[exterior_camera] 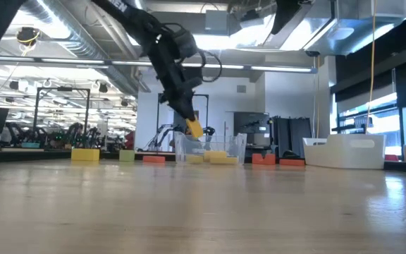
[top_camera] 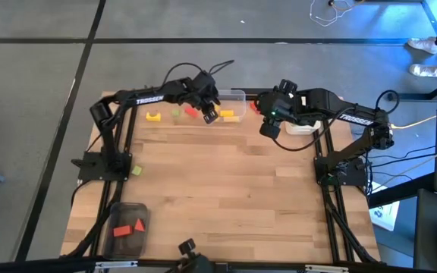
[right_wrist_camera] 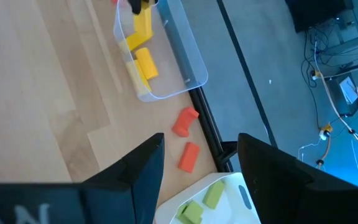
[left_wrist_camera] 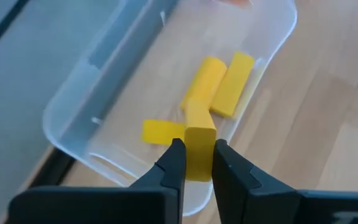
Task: Sort & place blocks by color
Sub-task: Put the yellow rectangular block into the transparent bin, then put the orange arched block into the black bin
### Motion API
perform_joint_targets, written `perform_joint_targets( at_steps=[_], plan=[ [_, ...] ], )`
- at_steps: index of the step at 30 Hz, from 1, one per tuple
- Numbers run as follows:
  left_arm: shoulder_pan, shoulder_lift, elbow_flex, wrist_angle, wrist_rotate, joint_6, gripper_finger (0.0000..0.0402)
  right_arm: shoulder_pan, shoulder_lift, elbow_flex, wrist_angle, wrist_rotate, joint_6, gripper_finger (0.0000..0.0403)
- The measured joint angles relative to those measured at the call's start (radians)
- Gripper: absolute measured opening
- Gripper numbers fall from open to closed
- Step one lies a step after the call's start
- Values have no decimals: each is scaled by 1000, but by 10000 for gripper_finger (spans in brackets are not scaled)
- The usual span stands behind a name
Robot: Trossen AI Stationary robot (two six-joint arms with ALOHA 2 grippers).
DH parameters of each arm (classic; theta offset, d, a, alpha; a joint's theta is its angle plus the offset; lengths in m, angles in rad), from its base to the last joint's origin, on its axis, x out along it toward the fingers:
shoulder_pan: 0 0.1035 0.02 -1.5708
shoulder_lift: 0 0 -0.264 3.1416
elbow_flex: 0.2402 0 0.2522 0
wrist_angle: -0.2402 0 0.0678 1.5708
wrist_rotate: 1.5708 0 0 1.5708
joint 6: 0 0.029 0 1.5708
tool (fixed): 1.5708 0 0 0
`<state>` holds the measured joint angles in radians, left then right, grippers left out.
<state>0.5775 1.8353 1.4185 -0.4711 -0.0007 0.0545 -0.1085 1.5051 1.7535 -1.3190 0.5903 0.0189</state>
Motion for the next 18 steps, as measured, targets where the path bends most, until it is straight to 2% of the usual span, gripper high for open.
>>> perform_joint_targets(
  at_steps=[7, 11, 18],
  plan=[
    [4, 28, 0, 23, -53, -44, 108, 0, 0, 0, 0, -2, 7, 204],
    [3, 28, 0, 36, -64, -44, 114, 0, 0, 0, 0, -24, 4, 204],
    [-11, 6, 0, 22, -45, -45, 115, -2, 0, -39, 10, -134, -10, 204]
  ],
)
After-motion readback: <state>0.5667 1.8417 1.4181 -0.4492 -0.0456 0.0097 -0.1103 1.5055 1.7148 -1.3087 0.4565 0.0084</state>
